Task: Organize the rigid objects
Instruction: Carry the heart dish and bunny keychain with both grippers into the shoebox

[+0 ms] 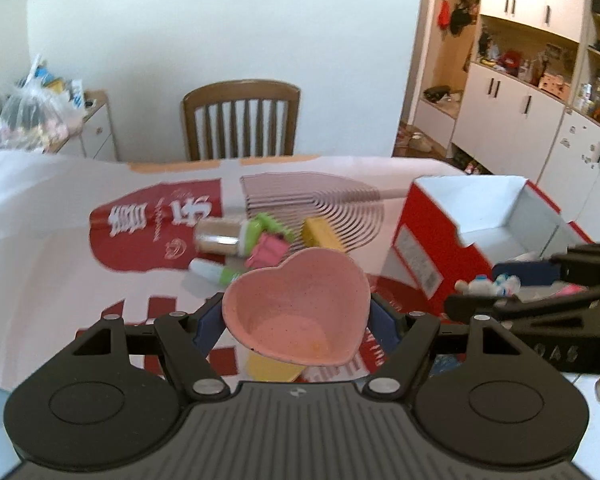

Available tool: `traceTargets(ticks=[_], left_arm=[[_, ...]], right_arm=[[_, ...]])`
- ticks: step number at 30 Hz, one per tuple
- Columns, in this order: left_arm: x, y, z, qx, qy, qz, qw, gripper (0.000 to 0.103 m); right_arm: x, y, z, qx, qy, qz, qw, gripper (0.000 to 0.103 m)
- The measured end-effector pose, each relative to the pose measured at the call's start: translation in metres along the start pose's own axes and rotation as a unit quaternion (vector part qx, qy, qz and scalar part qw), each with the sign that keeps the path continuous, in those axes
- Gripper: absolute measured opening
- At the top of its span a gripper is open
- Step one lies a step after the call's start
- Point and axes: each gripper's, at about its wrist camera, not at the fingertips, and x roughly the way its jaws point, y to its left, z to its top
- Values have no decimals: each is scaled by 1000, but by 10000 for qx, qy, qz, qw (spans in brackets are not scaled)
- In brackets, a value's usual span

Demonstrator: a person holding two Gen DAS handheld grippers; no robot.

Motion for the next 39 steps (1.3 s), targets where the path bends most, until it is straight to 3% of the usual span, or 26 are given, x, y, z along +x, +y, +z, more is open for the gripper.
traceTargets(ticks=[6, 16, 32, 39], left_arm=[[-4, -31, 22, 194, -188, -155, 9995, 74], [11, -97, 45, 506, -188, -363, 9979, 74], [78, -193, 66, 903, 257, -363, 9949, 74], [116, -228, 69, 1081, 618, -333, 9917, 74]], right_arm=[[-22, -36, 12, -5, -234, -133, 9996, 55], [-29, -99, 7, 62, -181, -366, 9991, 55], [-5, -191, -18, 57, 195, -414, 9989, 55], [15, -210, -28, -91, 420, -377, 9984, 55]])
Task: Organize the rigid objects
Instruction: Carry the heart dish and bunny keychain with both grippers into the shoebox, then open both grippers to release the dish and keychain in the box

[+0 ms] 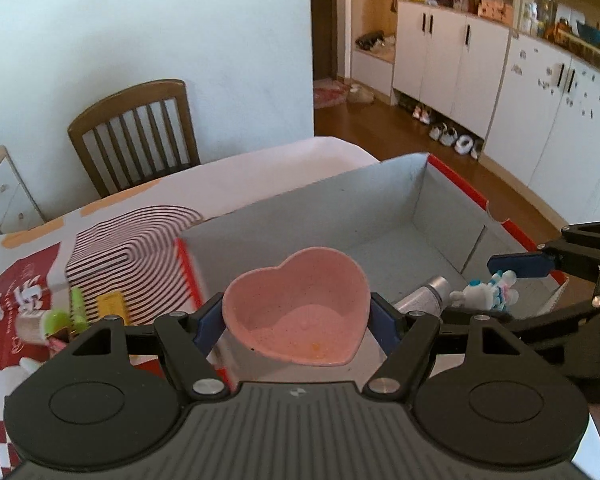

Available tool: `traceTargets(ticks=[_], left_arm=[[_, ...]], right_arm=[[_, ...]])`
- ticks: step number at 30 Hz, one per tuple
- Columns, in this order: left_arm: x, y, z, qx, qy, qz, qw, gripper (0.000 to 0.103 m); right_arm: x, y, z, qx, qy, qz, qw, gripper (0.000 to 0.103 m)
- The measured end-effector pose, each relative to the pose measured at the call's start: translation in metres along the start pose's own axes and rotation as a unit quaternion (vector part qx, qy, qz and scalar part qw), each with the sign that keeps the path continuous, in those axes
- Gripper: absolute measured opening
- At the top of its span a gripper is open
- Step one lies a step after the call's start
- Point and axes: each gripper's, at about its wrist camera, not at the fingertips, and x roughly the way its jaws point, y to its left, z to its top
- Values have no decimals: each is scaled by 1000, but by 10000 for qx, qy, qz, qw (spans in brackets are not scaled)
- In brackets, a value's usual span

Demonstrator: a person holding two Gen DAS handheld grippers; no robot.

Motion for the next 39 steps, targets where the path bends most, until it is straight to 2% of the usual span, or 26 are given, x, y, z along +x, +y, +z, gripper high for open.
traceTargets(ticks=[5, 10, 16, 27, 39], left_arm=[[29, -8, 16, -195, 289, -96, 9993, 74], [63, -11, 26, -372, 697, 7, 9969, 74], [93, -18, 27, -280, 996, 197, 9944, 74], [121, -24, 31, -320, 1393, 320, 9892, 75], [135, -16, 28, -606, 1586, 275, 9851, 75]], right_arm=[[14, -10, -3, -149, 152, 73, 9997, 55], [28, -9, -5, -334, 305, 138, 9989, 55], [41, -8, -5, -445, 475, 195, 9977, 55], [57, -15, -5, -287, 816, 394, 9955, 55], [58, -21, -6, -125, 834, 416, 9956, 56]])
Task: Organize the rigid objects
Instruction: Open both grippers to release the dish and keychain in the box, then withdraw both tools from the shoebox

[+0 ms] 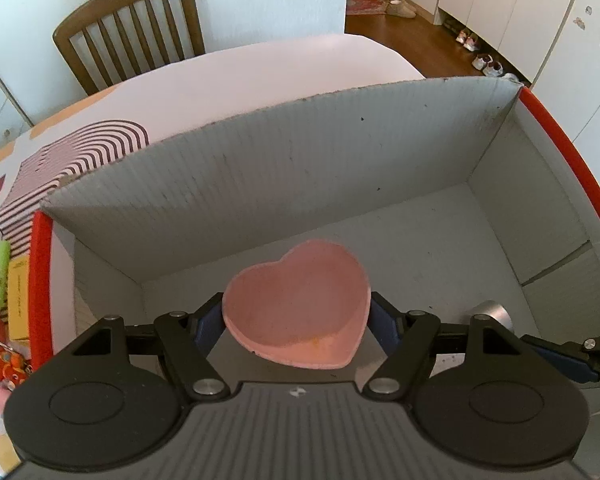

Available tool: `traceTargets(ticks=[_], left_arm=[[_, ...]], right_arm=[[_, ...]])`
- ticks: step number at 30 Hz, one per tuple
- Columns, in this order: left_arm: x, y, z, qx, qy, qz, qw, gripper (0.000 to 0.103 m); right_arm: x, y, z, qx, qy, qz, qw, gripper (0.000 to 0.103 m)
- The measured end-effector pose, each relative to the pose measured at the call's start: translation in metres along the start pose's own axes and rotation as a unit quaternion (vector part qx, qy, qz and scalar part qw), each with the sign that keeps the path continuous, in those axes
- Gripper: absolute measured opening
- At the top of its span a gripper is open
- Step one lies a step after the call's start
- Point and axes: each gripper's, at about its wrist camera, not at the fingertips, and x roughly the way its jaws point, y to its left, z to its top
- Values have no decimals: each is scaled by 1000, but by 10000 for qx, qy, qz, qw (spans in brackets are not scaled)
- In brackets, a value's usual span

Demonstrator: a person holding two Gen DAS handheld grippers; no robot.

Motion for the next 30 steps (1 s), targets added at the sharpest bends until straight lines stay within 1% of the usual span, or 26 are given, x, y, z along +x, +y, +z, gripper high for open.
traceTargets(ticks=[4, 8, 14, 17, 27, 30], left_arm=[[-1, -3, 0, 10, 18, 56, 10000, 75], [-6, -1, 0, -110, -31, 83, 9999, 75], [-22, 9, -4, -335, -202, 5, 9992, 75], [-31, 13, -7, -424, -258, -45, 9988, 75], [-67, 24, -20, -467, -637, -161, 9967, 75], [-81, 27, -23, -439, -815, -162, 9956, 75]], right_arm=[[-3, -1, 1, 41, -47, -18, 10000, 61], [-5, -3, 0, 61, -98, 20, 9999, 62], [-13, -3, 2, 91, -176, 94, 9998, 63], [-17, -1, 2, 98, -172, 148, 9997, 67], [-34, 4, 5, 104, -305, 214, 9992, 72], [-41, 4, 4, 104, -385, 236, 9989, 74]])
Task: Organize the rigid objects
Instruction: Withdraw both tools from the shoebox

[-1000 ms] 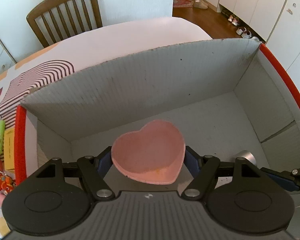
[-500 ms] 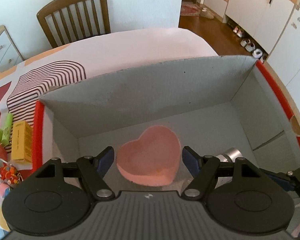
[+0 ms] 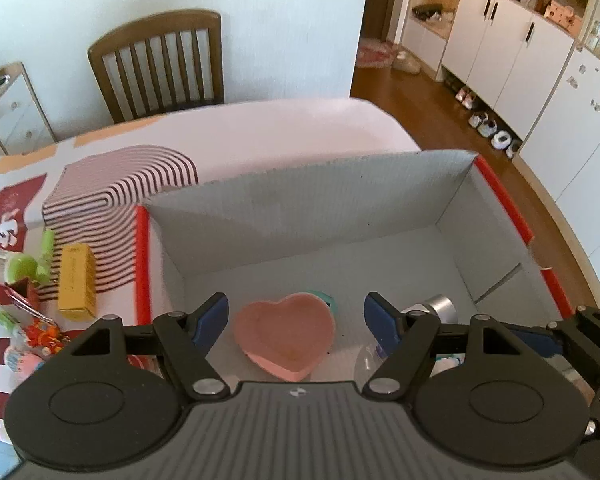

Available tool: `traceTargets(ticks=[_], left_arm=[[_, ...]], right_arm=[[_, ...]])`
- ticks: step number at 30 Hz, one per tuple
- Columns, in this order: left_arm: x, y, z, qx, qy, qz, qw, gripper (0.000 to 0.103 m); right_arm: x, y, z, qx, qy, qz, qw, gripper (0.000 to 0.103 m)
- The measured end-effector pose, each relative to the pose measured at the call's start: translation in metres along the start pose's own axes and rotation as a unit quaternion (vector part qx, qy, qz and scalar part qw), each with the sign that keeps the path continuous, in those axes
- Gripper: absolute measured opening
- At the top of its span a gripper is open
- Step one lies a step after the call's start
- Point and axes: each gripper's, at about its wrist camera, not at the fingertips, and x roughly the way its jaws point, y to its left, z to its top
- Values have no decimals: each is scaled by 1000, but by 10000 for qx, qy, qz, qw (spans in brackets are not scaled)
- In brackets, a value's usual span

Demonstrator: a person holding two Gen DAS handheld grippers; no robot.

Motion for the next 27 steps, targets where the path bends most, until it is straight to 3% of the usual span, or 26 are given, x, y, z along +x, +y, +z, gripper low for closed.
traceTargets(ticks=[14, 19, 27], left_arm=[[-75, 32, -28, -19, -796, -141, 9967, 75], [-98, 49, -45, 50, -1046, -122, 9944, 75], [-130, 80, -72, 244, -1326, -58, 9909, 78]], right_arm=[[-36, 22, 6, 40, -448, 107, 9989, 86], [-49, 38, 8, 100, -677, 128, 9976, 96], [-68, 78, 8, -124, -1151, 189, 9931, 102]])
